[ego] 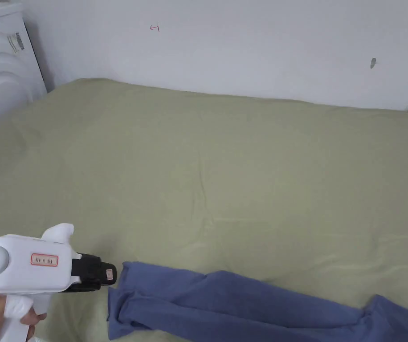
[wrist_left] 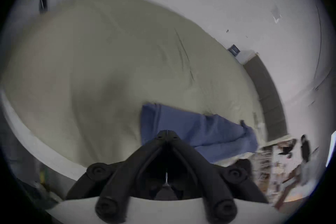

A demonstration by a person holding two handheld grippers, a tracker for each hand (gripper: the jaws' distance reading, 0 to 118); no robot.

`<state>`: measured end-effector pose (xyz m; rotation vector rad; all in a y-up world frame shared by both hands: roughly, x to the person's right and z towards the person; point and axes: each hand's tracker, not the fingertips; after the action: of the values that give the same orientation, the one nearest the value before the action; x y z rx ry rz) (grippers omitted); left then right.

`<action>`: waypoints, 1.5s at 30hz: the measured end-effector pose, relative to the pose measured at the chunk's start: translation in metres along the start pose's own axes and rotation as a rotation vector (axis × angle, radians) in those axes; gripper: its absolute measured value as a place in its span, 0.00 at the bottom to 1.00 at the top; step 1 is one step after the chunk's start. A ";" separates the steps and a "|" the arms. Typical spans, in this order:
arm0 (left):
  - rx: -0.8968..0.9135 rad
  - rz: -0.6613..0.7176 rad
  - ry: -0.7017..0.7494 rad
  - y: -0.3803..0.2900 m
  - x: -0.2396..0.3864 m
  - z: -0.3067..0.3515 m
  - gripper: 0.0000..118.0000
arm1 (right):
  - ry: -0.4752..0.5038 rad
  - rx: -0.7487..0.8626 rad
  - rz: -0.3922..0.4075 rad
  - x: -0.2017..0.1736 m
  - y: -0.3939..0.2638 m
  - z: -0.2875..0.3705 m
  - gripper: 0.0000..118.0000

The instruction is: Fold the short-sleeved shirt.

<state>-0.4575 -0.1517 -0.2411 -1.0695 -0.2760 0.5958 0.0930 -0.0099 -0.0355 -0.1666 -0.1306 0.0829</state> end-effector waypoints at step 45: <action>0.016 0.202 -0.039 0.018 -0.042 0.038 0.07 | 0.072 -0.022 0.020 -0.007 0.003 -0.009 0.00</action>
<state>-0.5160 -0.1420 -0.2366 -1.0788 -0.1980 0.7996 0.0876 -0.0094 -0.0455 -0.1924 -0.0578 0.0955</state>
